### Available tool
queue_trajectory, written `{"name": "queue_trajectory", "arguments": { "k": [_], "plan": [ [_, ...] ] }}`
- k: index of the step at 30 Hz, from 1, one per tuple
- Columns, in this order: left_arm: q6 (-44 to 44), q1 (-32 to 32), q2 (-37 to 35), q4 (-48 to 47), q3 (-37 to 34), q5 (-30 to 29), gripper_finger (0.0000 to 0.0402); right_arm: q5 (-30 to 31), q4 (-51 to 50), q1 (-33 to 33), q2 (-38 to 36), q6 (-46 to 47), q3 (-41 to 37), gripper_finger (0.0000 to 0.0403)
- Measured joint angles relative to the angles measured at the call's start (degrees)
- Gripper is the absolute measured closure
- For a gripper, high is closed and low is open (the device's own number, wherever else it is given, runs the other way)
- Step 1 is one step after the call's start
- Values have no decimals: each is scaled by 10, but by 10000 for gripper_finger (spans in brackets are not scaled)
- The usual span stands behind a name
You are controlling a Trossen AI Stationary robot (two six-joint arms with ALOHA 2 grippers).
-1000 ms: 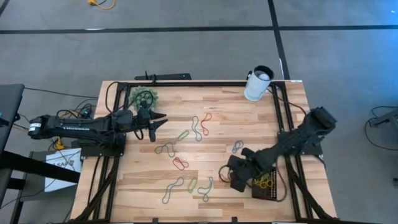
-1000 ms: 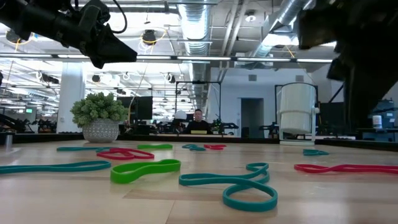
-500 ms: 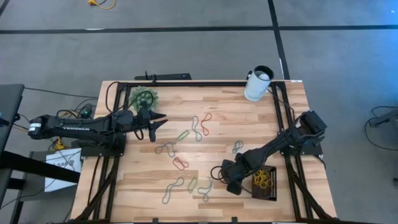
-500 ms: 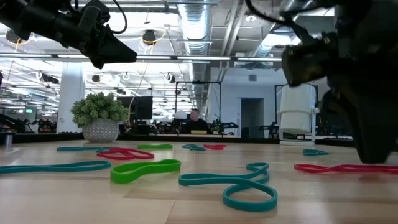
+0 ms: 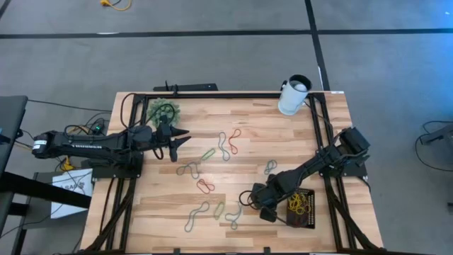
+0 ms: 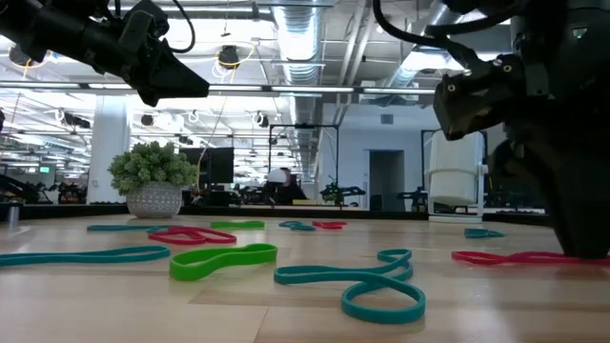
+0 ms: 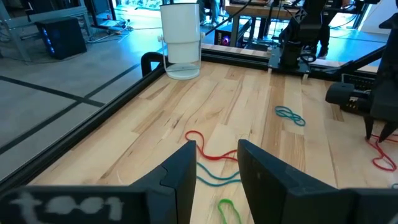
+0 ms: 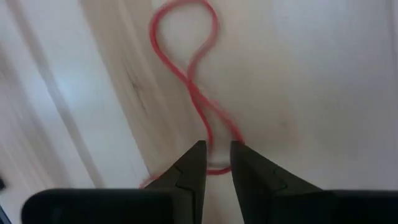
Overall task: Pick and place items into bin
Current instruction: Put the bottom right red rubberband into the black basket
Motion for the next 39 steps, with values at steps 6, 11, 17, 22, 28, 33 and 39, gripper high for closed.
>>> {"name": "queue_trajectory", "arguments": {
  "k": [6,11,17,22,28,33,39],
  "plan": [
    [0,0,0,0,0,0,293,8,-71,3,0,-15,42,334],
    [0,0,0,0,0,0,293,35,-79,3,0,-10,42,334],
    [0,0,0,-1,0,0,293,33,-64,3,22,-10,41,334],
    [-1,0,0,-4,0,0,293,26,-64,3,39,-10,43,334],
    [-1,0,0,-5,0,0,293,26,-62,2,41,-10,43,347],
    [-1,0,0,-5,0,0,293,-3,-56,0,39,-15,42,396],
    [-1,0,0,-5,0,0,293,-49,-114,3,45,-15,74,401]
  ]
}}
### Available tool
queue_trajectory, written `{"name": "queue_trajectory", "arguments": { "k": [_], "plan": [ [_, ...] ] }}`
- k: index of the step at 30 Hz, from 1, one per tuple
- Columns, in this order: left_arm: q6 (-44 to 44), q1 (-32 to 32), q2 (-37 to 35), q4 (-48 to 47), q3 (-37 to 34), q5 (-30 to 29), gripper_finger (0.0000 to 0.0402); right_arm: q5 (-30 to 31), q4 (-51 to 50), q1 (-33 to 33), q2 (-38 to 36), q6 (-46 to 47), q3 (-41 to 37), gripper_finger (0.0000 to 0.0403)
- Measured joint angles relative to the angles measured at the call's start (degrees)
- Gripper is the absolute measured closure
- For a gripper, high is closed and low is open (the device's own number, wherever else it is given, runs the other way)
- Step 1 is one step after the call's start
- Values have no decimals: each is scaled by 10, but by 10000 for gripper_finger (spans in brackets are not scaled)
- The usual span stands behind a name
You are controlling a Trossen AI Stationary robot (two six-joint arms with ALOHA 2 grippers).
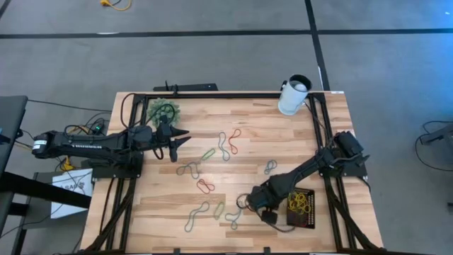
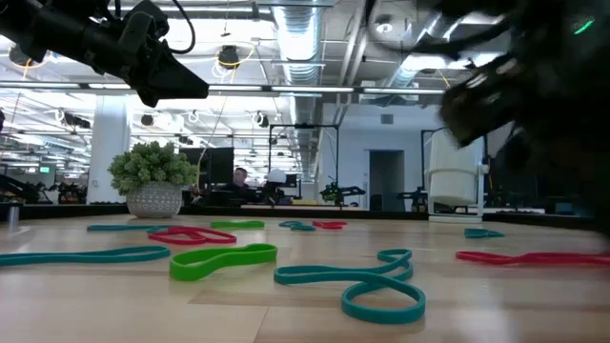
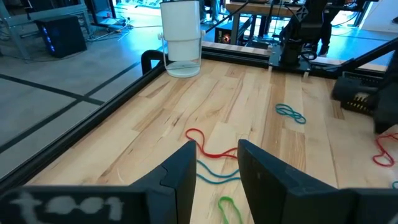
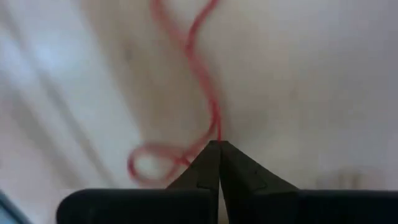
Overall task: Pick and place items into bin
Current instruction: Put the bottom right red rubberband into the black basket
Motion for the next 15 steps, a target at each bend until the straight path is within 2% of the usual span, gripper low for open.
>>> {"name": "queue_trajectory", "arguments": {
  "k": [3,7,15],
  "plan": [
    [0,0,0,0,0,0,293,-6,-63,5,-9,0,43,402],
    [0,0,0,0,0,0,293,26,-172,13,-30,10,98,402],
    [0,0,0,-3,0,0,293,92,-355,85,-148,155,161,402]
  ]
}}
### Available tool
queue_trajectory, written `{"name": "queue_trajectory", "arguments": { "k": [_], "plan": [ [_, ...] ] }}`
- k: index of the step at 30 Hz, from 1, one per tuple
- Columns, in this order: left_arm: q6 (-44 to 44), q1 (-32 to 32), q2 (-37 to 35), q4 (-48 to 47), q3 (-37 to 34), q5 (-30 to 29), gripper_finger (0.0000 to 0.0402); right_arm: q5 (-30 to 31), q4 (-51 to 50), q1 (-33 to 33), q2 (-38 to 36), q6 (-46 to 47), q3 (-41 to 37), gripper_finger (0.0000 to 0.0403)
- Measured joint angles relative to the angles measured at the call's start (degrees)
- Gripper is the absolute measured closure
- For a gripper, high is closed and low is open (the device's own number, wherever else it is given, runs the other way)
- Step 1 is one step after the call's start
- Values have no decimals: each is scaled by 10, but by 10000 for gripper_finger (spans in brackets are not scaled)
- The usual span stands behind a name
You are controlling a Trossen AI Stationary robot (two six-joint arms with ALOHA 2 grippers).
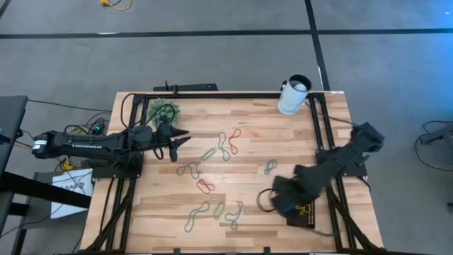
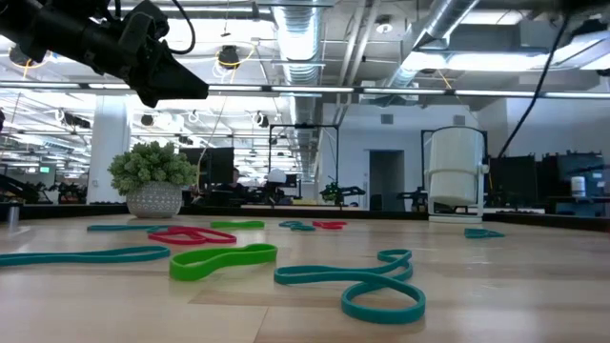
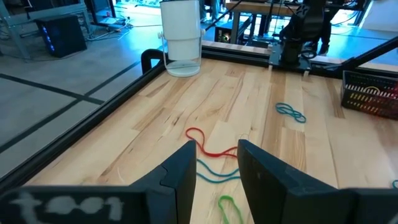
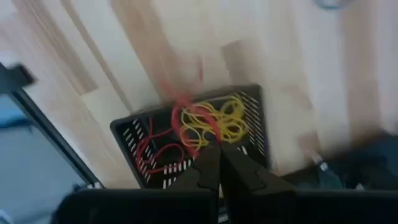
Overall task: Pick and place items into bin
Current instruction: Put the bottom right red rubberband into the black basket
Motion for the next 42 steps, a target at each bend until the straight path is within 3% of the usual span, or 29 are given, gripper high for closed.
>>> {"name": "queue_trajectory", "arguments": {
  "k": [8,13,18,25,30,42],
  "plan": [
    [0,0,0,-5,0,0,293,132,-4,146,-111,209,1,403],
    [0,0,0,-5,0,0,293,217,4,237,-115,295,-12,403],
    [0,0,0,-6,0,0,293,225,27,279,-74,369,-53,403],
    [-8,0,0,-5,0,0,293,224,116,284,2,376,-102,403],
    [-15,0,0,-5,0,0,293,191,115,270,42,409,-107,396],
    [-15,0,0,-5,0,0,293,182,103,238,20,381,-107,336]
  ]
}}
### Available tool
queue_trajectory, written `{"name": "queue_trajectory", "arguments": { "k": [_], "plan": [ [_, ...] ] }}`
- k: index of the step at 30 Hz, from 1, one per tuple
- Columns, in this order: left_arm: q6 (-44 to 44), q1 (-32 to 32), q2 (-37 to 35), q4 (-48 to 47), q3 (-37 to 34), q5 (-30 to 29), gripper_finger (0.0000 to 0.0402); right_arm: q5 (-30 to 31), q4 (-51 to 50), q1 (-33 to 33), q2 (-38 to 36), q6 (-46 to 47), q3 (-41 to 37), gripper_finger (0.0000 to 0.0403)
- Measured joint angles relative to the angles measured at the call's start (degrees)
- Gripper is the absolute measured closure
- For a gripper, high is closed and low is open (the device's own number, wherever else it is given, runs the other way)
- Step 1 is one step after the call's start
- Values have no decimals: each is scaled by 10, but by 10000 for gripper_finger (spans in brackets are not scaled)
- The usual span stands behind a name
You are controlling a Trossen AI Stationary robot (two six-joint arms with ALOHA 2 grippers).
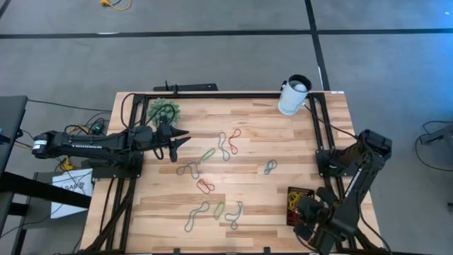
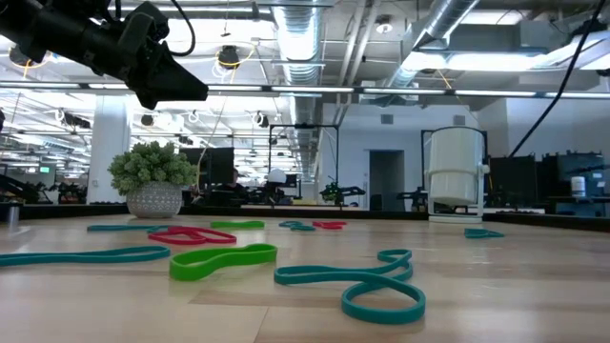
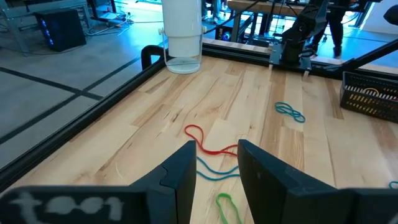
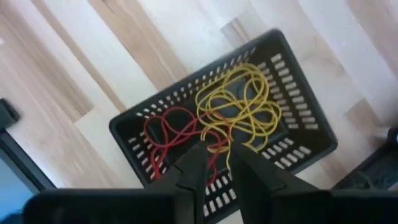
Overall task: Pick and place items into bin
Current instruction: Put the bottom right red rubberband into the black basket, then put the left red rubberband into the black basket
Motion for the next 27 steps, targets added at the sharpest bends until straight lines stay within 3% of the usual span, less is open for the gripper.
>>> {"name": "queue_trajectory", "arguments": {
  "k": [3,8,14,20,24,27],
  "plan": [
    [0,0,0,0,0,0,293,48,1,-18,-6,-76,0,333],
    [-3,0,0,0,0,0,293,224,24,-63,-6,-235,0,332],
    [-11,0,0,0,0,0,293,239,30,-128,-46,-379,0,332],
    [-15,0,0,0,0,0,293,251,16,-160,-182,-480,0,332],
    [-15,0,0,-13,0,0,293,364,38,-157,-299,-483,-37,332],
    [-16,0,0,-30,0,0,293,437,108,-160,-382,-463,-128,332]
  ]
}}
